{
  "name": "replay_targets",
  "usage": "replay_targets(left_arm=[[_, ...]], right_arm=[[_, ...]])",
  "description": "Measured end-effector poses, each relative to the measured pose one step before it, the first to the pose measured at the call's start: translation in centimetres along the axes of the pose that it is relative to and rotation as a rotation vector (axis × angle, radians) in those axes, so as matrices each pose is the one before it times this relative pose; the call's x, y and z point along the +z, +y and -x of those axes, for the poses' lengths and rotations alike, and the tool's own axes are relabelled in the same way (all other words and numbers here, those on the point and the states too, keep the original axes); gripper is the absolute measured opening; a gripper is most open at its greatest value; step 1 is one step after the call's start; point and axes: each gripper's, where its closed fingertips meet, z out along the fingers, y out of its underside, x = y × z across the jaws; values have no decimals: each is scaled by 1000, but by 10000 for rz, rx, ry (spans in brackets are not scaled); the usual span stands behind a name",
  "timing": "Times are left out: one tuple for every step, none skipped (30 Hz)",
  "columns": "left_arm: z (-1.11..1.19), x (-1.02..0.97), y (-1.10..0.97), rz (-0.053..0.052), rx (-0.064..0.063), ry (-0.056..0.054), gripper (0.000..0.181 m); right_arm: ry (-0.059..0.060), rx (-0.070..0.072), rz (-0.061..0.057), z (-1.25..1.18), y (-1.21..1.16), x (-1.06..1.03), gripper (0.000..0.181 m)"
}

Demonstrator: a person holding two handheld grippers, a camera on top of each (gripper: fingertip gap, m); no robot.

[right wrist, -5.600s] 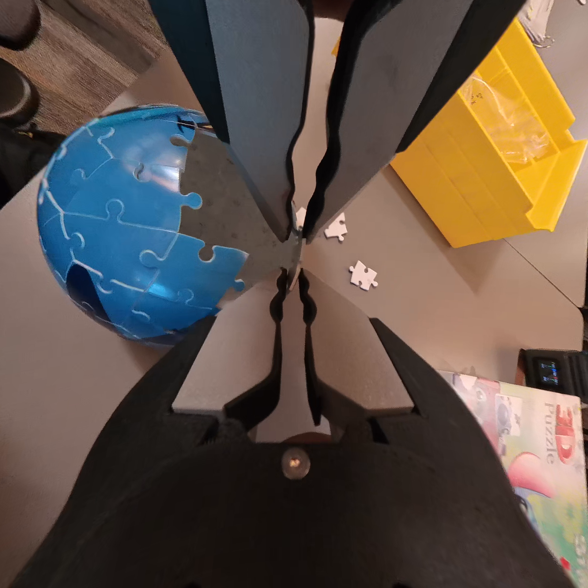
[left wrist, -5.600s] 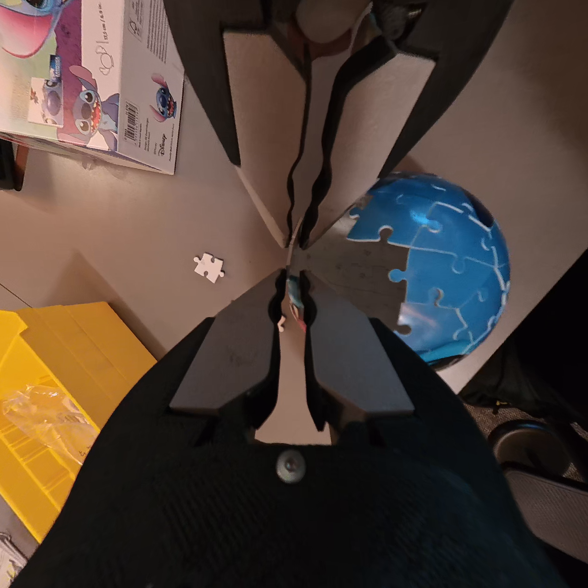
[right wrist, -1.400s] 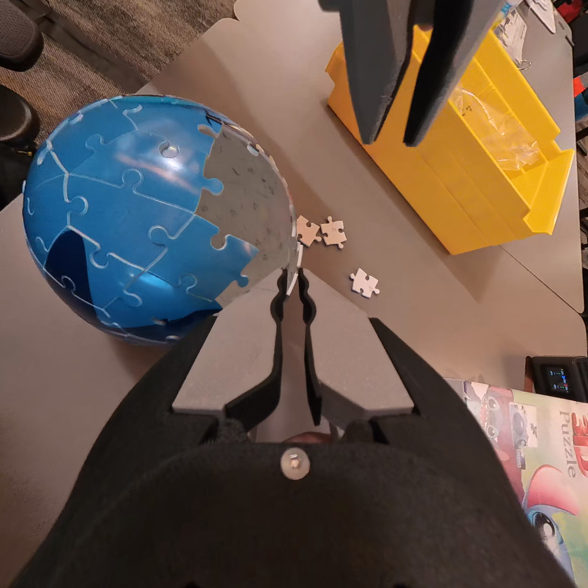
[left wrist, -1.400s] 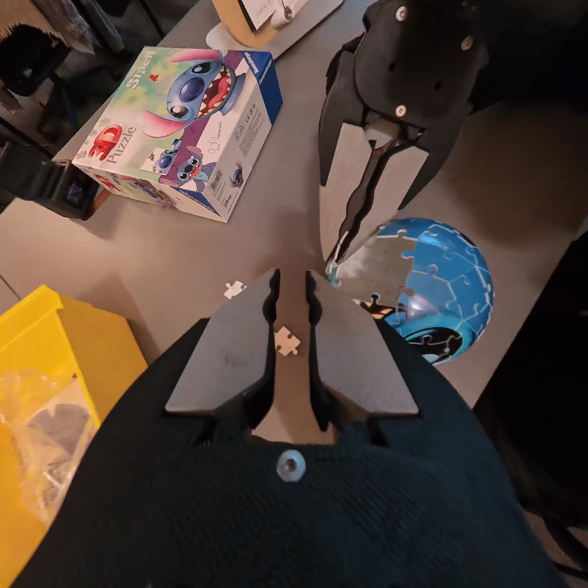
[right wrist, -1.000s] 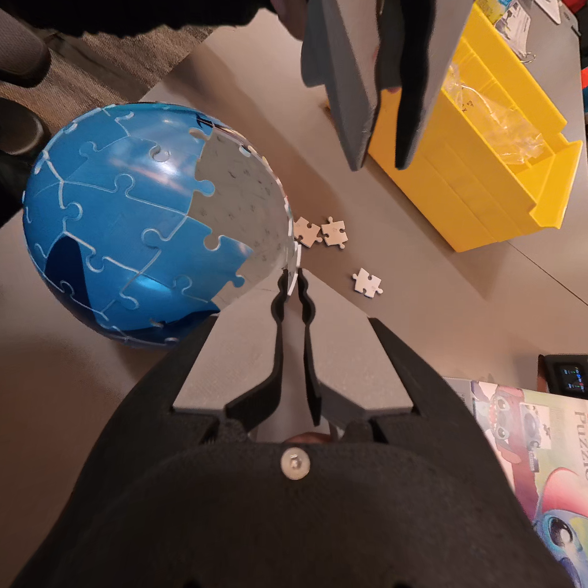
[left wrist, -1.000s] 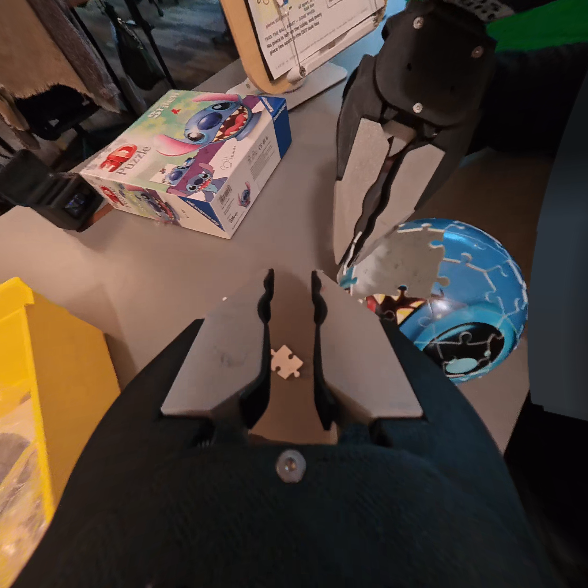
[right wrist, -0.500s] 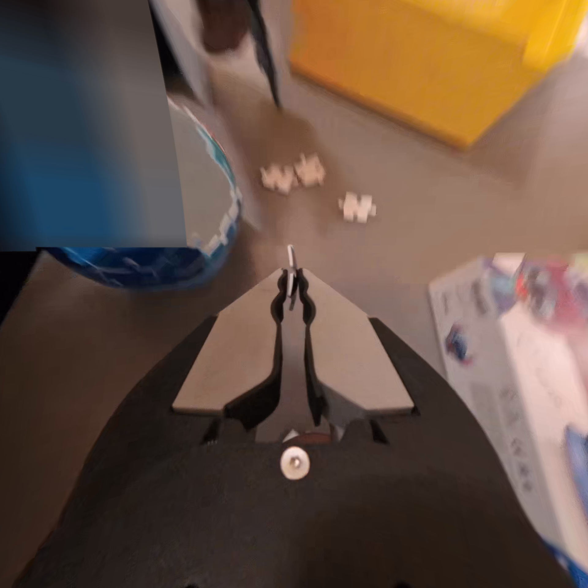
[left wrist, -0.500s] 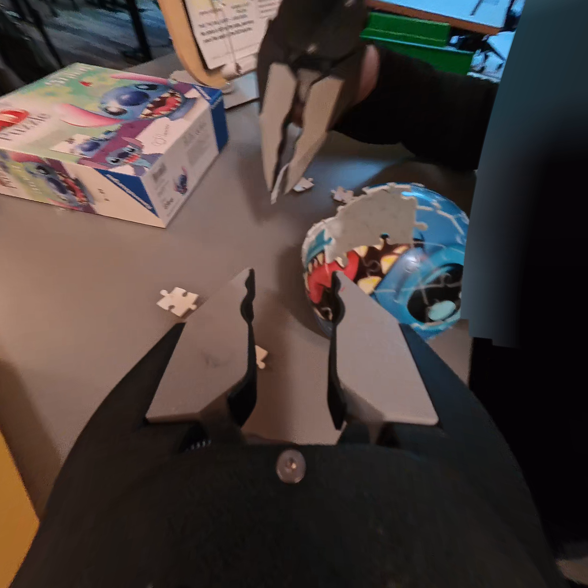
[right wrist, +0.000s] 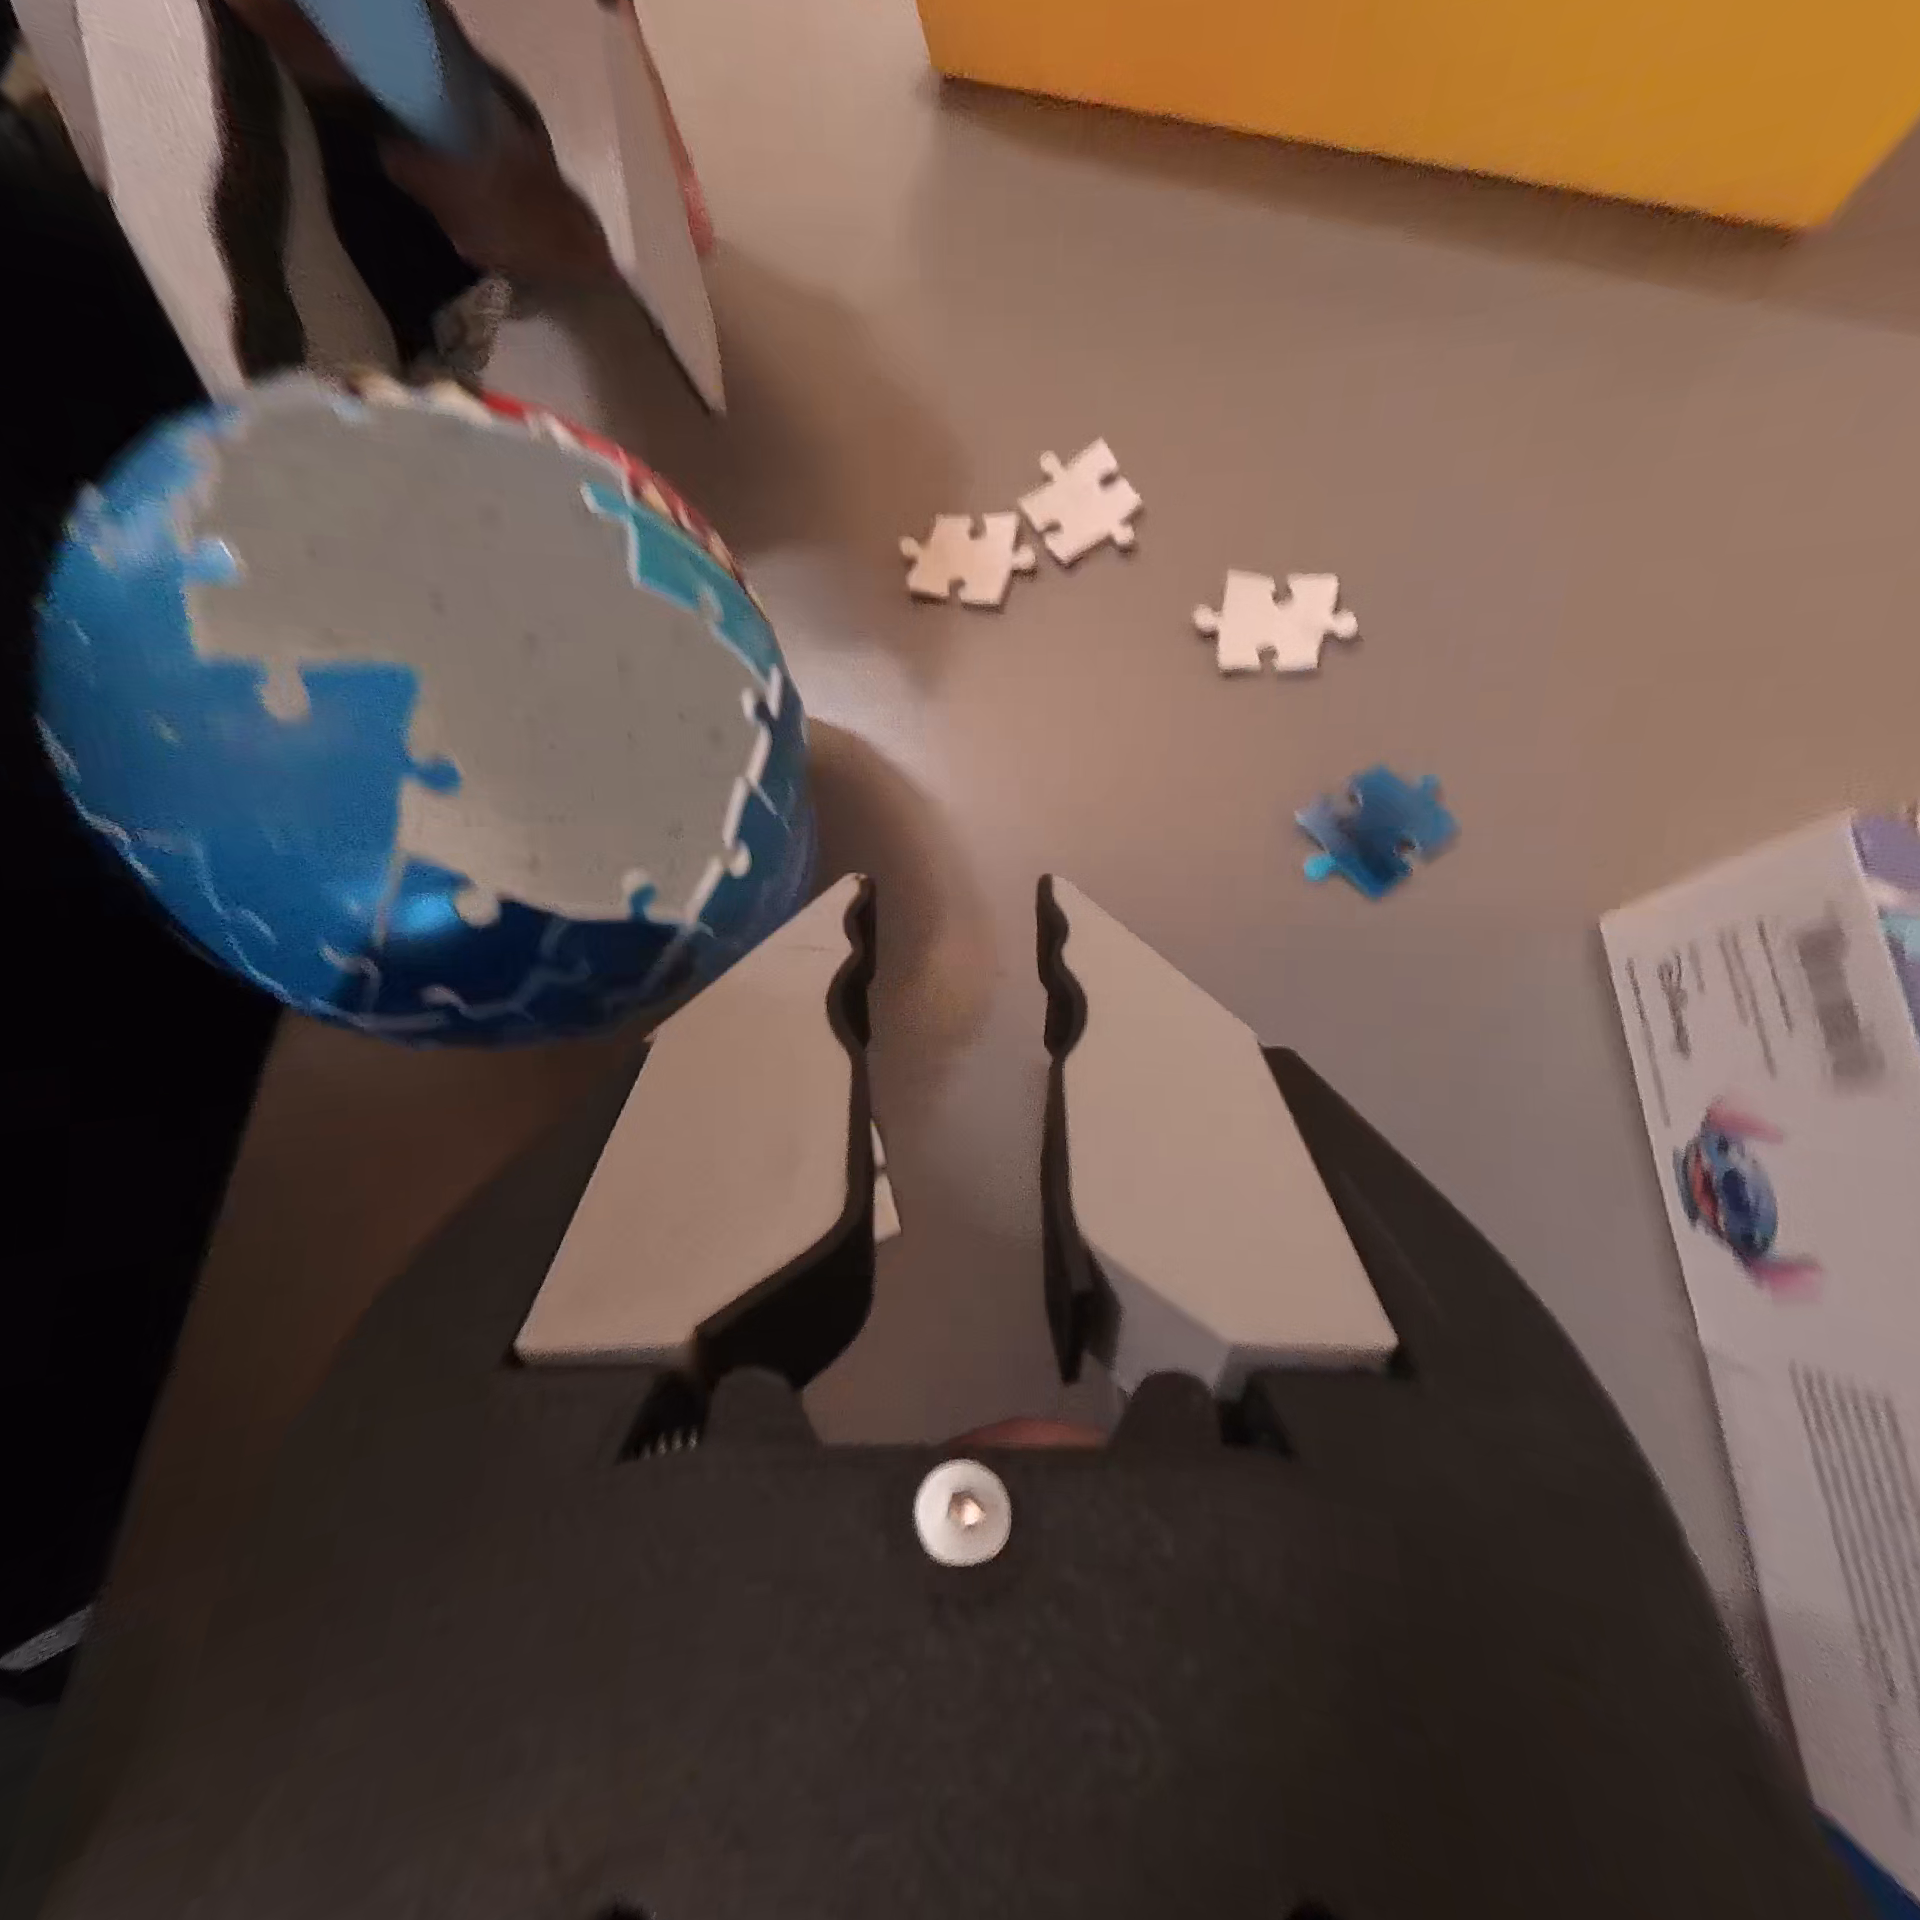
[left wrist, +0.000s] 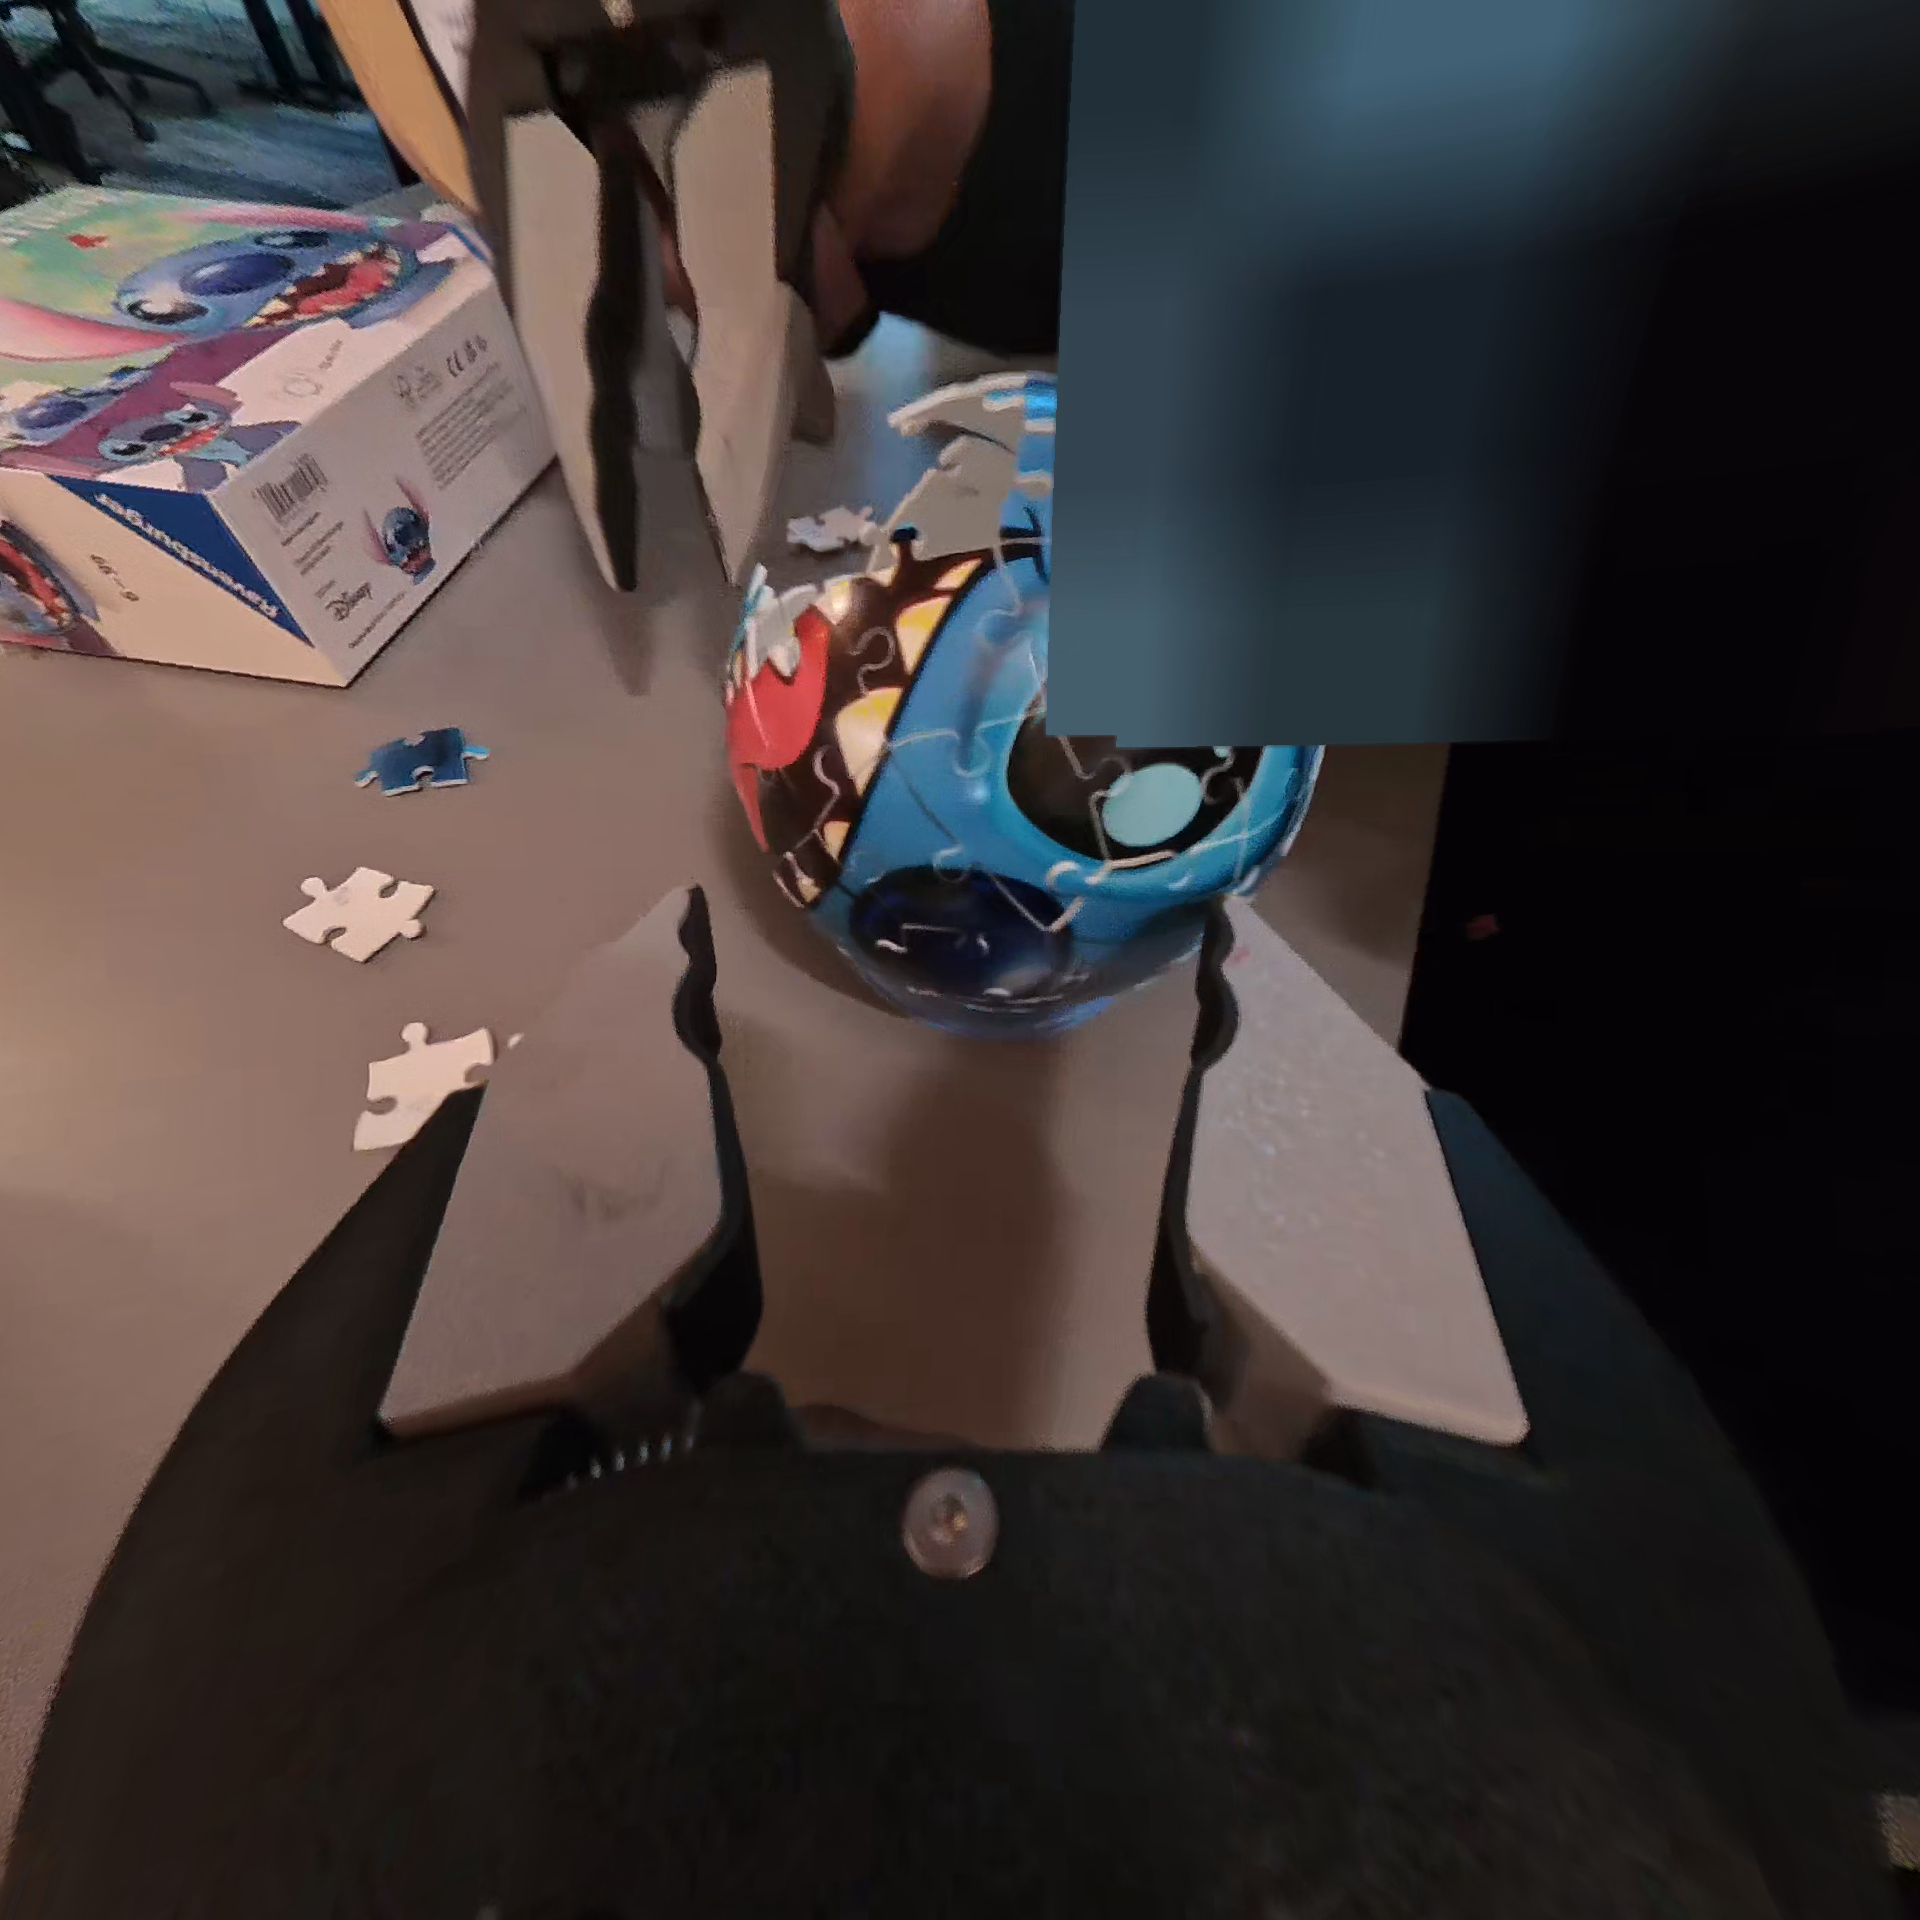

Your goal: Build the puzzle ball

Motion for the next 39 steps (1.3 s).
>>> replay_targets(left_arm=[[-3,188,241,206,78,-207,95],[2,88,84,80,67,-221,98],[-147,69,-29,-40,30,-129,98],[-207,76,-69,-102,-18,-103,98],[-141,57,-7,-92,-33,-135,98],[-106,30,68,-64,-65,-140,98],[-57,23,202,16,-31,-125,98],[-6,46,274,62,47,-122,98],[37,84,327,108,64,-117,98],[-4,128,332,132,30,-63,98],[-75,155,189,72,-2,-24,98],[-64,152,52,-3,-14,-48,98],[-136,133,-31,-46,23,-30,98],[-104,93,-113,-117,35,-57,98],[-92,76,-40,-97,16,-68,98],[-93,52,63,-23,3,-53,97],[-44,36,122,53,9,-65,96],[28,-15,115,88,41,-98,95],[43,-36,8,13,78,-96,95],[-29,-14,-36,-22,42,-21,94],[-67,14,-14,-4,6,23,93],[-47,41,-8,1,-9,23,93],[-60,60,-20,-4,-28,31,94],[-62,55,2,15,-40,30,94],[-60,40,-22,-1,-10,17,94],[-63,30,-45,-14,10,-5,94],[-69,31,-52,-19,4,-14,94],[-93,44,-24,3,4,-1,94],[-131,39,-23,3,17,14,94],[-92,42,-20,-3,16,-9,94],[-56,22,1,17,19,-18,94],[-40,-3,-19,-6,8,-3,94],[-37,7,9,2,-15,12,95],[-38,19,-1,6,-30,24,95],[-30,22,14,10,-32,27,96],[-14,6,20,8,-38,20,97],[-49,20,18,13,-31,41,97],[-15,9,-11,3,-12,13,97],[-33,22,-17,-6,-3,14,98]], right_arm=[[-231,28,218,406,-676,252,28],[-389,80,295,642,-466,295,28],[-401,104,264,688,-379,282,29],[-303,93,185,570,-372,260,28],[-298,63,175,582,-266,283,28],[-300,24,254,586,-59,277,28],[-132,-19,260,315,16,242,29],[40,-39,181,15,-30,152,29],[89,-30,114,-139,-74,138,28],[76,-5,92,-200,-104,171,27],[55,9,149,-210,-19,268,26],[37,-5,223,-167,80,322,24],[68,-44,265,-157,156,327,21],[102,-99,258,-98,166,289,18],[75,-125,198,9,106,219,17],[28,-104,114,112,5,128,14],[30,-74,64,138,-46,70,10],[110,-64,66,45,-47,47,7],[182,-81,79,-38,-29,30,6],[190,-114,67,-9,-53,17,6],[204,-141,57,-6,-77,30,5],[219,-167,74,-15,-52,35,6],[238,-179,76,-57,-32,44,5],[221,-161,84,-89,-4,38,2],[140,-131,64,-13,-17,30,2],[103,-123,35,13,-34,41,1],[97,-135,12,5,-51,46,1],[75,-129,-13,26,-55,34,1],[28,-111,-44,77,-92,5,0],[37,-117,-62,63,-98,-37,0],[60,-106,-51,29,-71,-31,0],[43,-68,-32,29,-49,-35,0],[33,-51,-34,27,-61,-21,0],[24,-44,-52,38,-86,-20,0],[23,-53,-45,37,-70,5,0],[14,-56,-25,48,-54,-3,0],[-8,-35,-34,52,-59,-13,0],[5,-26,-32,25,-48,3,0],[-3,-40,-32,34,-29,-6,0]])
